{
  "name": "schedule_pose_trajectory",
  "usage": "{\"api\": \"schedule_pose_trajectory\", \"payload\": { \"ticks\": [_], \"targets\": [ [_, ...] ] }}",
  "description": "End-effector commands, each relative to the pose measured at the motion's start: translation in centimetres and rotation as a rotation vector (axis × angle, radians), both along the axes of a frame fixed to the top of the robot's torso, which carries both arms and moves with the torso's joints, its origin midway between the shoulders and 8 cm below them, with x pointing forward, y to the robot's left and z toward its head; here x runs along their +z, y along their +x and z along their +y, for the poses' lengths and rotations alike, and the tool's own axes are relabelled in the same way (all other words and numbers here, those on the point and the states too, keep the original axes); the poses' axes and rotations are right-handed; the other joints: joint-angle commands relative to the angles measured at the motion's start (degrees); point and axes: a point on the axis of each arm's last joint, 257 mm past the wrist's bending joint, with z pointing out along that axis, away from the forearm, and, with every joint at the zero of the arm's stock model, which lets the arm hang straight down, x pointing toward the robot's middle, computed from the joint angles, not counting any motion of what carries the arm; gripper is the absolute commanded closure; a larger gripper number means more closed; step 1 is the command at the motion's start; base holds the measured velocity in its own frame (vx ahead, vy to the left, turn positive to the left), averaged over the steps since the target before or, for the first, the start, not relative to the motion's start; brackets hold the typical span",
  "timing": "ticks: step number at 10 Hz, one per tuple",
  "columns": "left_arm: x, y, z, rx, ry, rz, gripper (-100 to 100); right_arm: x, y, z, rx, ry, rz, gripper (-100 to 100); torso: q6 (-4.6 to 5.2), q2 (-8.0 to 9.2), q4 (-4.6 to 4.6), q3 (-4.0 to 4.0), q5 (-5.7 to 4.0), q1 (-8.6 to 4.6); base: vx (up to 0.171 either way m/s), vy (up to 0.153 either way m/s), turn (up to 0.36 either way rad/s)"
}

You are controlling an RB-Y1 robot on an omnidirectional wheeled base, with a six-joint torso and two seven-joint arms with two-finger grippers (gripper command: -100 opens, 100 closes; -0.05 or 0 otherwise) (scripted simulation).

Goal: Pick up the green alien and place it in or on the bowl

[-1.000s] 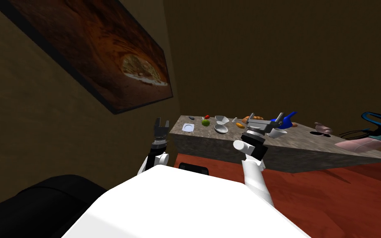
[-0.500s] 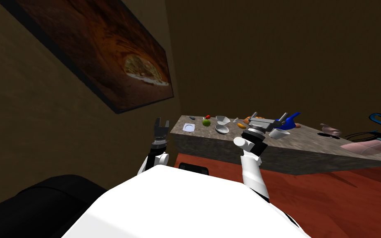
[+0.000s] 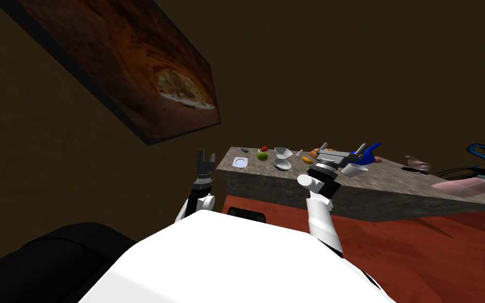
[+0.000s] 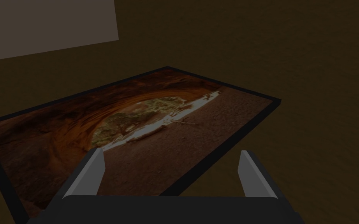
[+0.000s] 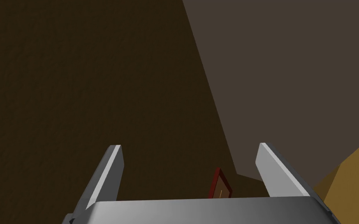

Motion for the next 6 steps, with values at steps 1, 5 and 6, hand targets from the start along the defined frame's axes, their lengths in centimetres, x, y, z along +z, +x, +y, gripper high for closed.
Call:
{"api": "schedule_pose_trajectory", "payload": {
  "ticks": [1,5,6],
  "targets": [
    [0.0,0.0,0.0,0.0,0.0,0.0,0,0.0,0.0,0.0,0.0,0.0,0.0,-100,0.0,0.0,0.0,0.0,0.0,0.0,-0.002,0.016,0.045],
    [0.0,0.0,0.0,0.0,0.0,0.0,0,0.5,-1.2,-2.2,0.01,0.104,-0.102,-100,0.0,-0.01,0.0,0.0,0.0,-0.03,0.0,-0.003,0.053],
    [0.0,0.0,0.0,0.0,0.0,0.0,0,0.7,-1.6,-2.8,0.01,0.129,-0.132,-100,0.0,0.01,0.0,0.0,0.0,-0.03,-0.007,-0.007,0.08]
  ]
}}
